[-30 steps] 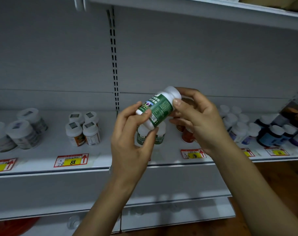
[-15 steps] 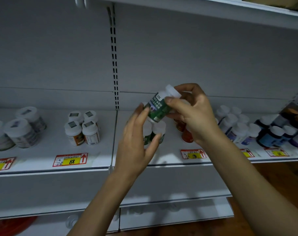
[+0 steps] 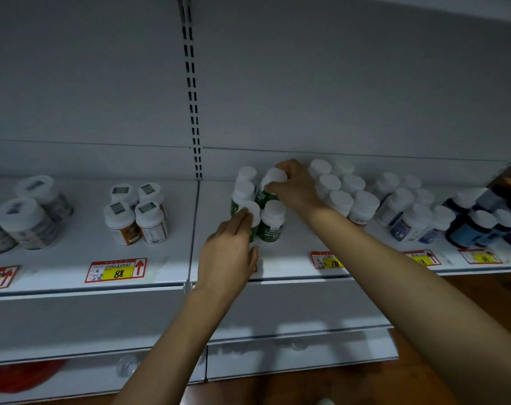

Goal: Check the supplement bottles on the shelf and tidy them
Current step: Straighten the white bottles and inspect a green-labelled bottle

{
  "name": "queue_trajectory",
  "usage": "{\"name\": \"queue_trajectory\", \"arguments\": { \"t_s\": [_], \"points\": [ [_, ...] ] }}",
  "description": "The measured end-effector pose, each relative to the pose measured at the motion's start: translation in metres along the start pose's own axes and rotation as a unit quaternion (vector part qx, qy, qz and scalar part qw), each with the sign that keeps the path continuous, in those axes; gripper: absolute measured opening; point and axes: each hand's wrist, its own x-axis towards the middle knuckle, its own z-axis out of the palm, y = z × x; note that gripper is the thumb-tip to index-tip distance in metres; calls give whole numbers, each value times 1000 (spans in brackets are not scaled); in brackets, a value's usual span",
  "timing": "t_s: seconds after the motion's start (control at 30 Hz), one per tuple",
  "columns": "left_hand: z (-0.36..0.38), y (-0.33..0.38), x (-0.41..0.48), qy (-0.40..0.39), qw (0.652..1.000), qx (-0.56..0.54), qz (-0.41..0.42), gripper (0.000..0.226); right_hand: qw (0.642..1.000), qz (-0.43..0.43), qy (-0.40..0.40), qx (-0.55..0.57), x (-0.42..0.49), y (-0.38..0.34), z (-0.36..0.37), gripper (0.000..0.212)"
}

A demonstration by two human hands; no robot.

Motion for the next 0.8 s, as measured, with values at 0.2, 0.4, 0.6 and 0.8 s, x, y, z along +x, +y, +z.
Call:
{"name": "queue_trajectory", "arguments": {
  "t_s": [0.2,0.4,0.6,0.8],
  "points": [
    [-3,4,3,-6,997,71,-9,57,991,25,-56,-116,12,14,13,42],
    [1,6,5,8,996,87,-16,56,980,-73,-16,-187,7,-3,15,52],
    [-4,10,4,-22,993,115,-27,53,909,-159,-42,-383,4,-29,37,39],
    [-15,6,6,51,998,-25,-21,56,930,-208,12,-303,-4,-43,26,24]
  ]
}}
